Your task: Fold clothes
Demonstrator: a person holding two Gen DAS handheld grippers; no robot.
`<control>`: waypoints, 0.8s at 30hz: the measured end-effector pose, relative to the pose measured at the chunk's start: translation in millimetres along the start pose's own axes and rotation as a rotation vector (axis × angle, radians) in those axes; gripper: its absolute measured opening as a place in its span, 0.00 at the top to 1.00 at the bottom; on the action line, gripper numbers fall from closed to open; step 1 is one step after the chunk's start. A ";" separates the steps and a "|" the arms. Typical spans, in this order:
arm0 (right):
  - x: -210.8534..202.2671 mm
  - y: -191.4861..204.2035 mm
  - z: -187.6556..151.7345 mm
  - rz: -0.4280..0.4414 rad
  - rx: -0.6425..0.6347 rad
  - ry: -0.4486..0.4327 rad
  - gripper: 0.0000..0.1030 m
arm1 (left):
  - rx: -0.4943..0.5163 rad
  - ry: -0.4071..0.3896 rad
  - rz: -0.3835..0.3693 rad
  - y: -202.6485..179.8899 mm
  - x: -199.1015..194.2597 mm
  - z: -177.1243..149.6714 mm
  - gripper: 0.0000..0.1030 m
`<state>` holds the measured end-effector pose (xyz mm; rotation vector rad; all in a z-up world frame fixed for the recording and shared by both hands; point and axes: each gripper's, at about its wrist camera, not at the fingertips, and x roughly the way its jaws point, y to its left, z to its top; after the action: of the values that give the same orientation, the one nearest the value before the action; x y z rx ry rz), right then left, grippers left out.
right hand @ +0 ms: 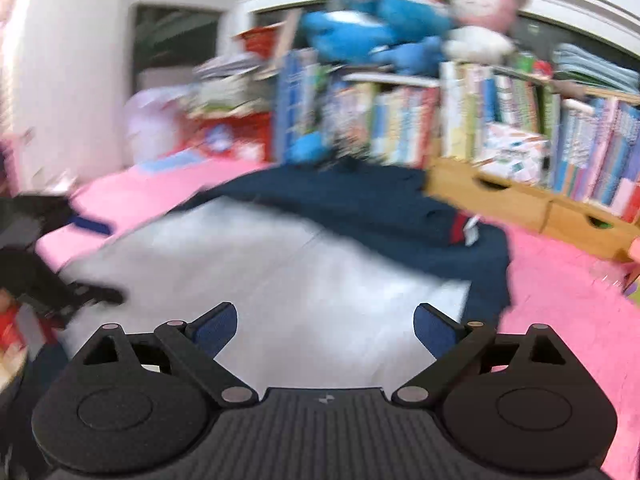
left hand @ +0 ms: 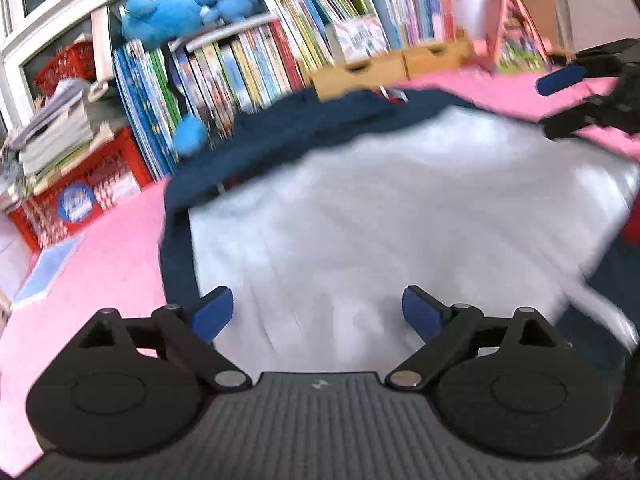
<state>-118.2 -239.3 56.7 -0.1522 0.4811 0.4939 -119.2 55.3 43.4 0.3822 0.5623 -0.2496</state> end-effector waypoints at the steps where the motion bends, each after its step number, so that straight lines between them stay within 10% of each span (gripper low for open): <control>1: -6.4 7.2 -14.0 0.029 0.025 0.018 0.07 | -0.046 -0.012 0.004 1.3 -8.7 -6.3 0.10; 7: -51.0 46.5 -66.9 0.009 0.032 0.005 0.07 | -0.210 -0.087 -0.107 12.1 -68.1 -26.9 0.08; 13: -78.7 74.4 -82.2 -0.099 -0.078 -0.001 0.05 | -0.007 -0.112 -0.019 -23.5 -92.5 -47.1 0.00; 24: -88.6 46.5 -92.2 -0.353 0.033 -0.021 0.05 | -0.142 0.008 0.272 -13.0 -60.8 -61.3 0.00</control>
<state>-246.8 -259.2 16.9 -0.1954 0.4305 0.1420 -202.0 76.8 26.0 0.3176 0.5261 0.0529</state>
